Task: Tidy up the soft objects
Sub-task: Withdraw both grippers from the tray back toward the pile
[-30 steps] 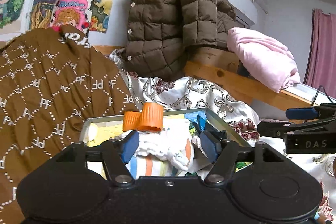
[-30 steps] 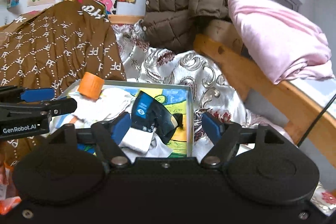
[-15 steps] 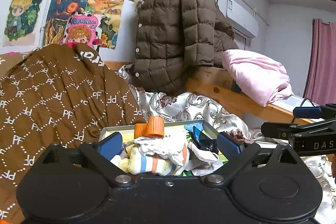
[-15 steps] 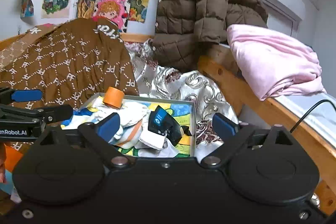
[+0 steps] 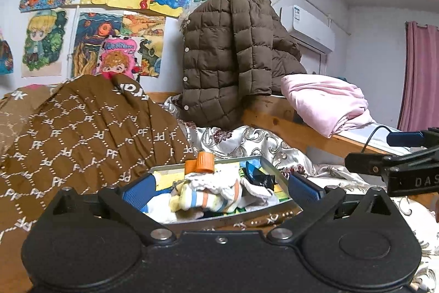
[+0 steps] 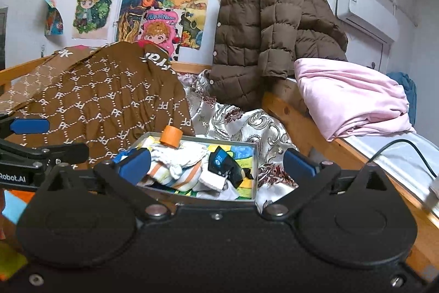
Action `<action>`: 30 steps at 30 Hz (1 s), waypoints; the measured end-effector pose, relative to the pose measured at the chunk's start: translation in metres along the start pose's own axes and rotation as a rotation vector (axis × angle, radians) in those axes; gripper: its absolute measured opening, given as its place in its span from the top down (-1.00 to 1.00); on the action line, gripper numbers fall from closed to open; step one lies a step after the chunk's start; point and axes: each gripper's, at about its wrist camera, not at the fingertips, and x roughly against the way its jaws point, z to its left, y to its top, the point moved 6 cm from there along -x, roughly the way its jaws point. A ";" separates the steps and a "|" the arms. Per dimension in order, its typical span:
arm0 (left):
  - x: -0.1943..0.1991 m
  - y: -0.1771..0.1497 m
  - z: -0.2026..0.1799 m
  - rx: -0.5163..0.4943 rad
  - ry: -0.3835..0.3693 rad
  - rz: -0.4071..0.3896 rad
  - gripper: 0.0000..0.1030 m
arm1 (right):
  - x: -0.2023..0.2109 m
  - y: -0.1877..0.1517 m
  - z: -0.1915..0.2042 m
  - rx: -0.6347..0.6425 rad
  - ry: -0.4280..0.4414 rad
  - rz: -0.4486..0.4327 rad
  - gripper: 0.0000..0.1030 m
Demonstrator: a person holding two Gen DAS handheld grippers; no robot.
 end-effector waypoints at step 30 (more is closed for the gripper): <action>0.106 -0.072 -0.001 -0.018 0.211 0.197 -0.98 | 0.125 -0.087 0.027 -0.063 0.060 0.078 -0.99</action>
